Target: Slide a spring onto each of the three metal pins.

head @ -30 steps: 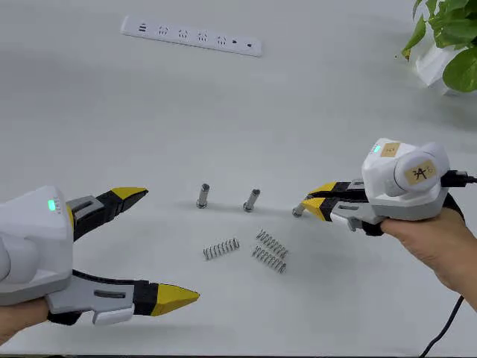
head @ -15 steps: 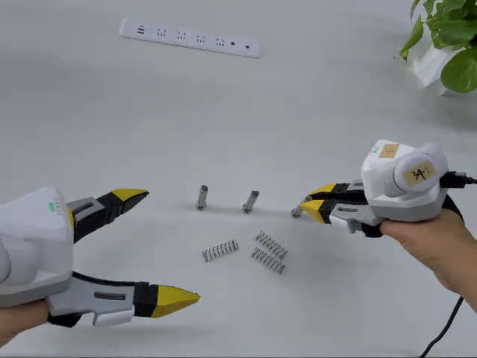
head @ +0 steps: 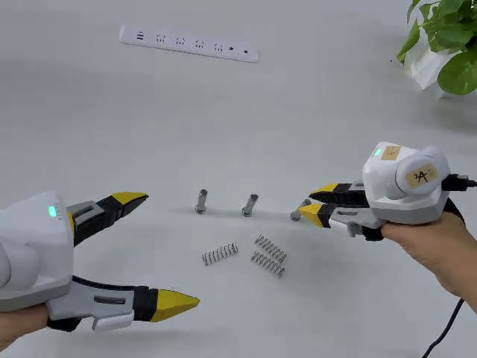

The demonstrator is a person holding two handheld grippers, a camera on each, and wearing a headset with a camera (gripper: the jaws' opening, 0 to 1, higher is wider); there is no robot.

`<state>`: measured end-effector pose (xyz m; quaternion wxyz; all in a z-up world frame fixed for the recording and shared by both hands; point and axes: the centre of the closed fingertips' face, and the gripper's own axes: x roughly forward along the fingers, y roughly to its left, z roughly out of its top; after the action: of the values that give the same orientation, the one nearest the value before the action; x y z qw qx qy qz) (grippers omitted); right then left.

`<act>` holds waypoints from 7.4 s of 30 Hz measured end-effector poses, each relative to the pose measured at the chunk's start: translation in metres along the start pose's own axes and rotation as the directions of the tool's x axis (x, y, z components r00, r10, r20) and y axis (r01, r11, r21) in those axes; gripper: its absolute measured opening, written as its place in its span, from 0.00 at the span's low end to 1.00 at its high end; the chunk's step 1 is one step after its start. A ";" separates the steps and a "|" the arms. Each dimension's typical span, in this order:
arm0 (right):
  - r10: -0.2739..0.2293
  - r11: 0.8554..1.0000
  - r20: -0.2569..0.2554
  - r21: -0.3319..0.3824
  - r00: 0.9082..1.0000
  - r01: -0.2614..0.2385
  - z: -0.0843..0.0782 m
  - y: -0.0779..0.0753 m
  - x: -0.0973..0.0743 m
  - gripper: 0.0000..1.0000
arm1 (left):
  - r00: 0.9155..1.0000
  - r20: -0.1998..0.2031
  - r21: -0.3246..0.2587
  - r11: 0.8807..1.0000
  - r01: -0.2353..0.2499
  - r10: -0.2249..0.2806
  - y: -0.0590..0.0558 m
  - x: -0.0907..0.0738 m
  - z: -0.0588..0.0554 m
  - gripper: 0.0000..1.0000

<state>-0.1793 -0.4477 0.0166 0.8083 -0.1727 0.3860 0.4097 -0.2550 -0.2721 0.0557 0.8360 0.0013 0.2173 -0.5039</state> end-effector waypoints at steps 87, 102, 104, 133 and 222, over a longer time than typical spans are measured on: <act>0.079 0.997 0.237 -0.016 0.968 -0.078 -0.049 0.034 -0.082 0.90 | 0.864 -0.497 0.218 0.975 0.041 0.075 -0.007 0.065 -0.053 0.29; 0.076 0.997 0.241 -0.003 0.967 -0.078 -0.054 0.035 -0.084 0.91 | 0.813 -0.571 0.213 0.977 0.011 0.115 0.000 0.072 -0.070 0.16; 0.076 0.997 0.239 -0.002 0.968 -0.078 -0.055 0.035 -0.083 0.91 | 0.812 -0.572 0.217 0.976 0.008 0.120 0.001 0.072 -0.070 0.16; 0.068 0.997 0.246 0.018 0.967 -0.075 -0.057 0.039 -0.082 0.88 | 0.765 -0.635 0.246 0.967 0.067 0.108 0.000 0.075 -0.070 0.07; 0.303 0.862 0.543 0.194 0.783 -0.468 0.085 0.118 -0.070 0.08 | 0.996 0.001 0.033 0.995 0.093 -0.093 -0.066 0.051 0.061 0.07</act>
<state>-0.2574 -0.3630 0.1298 0.7938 0.1547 0.2541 0.5305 -0.2679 -0.3612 0.1064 0.8118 0.0043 0.2078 -0.5457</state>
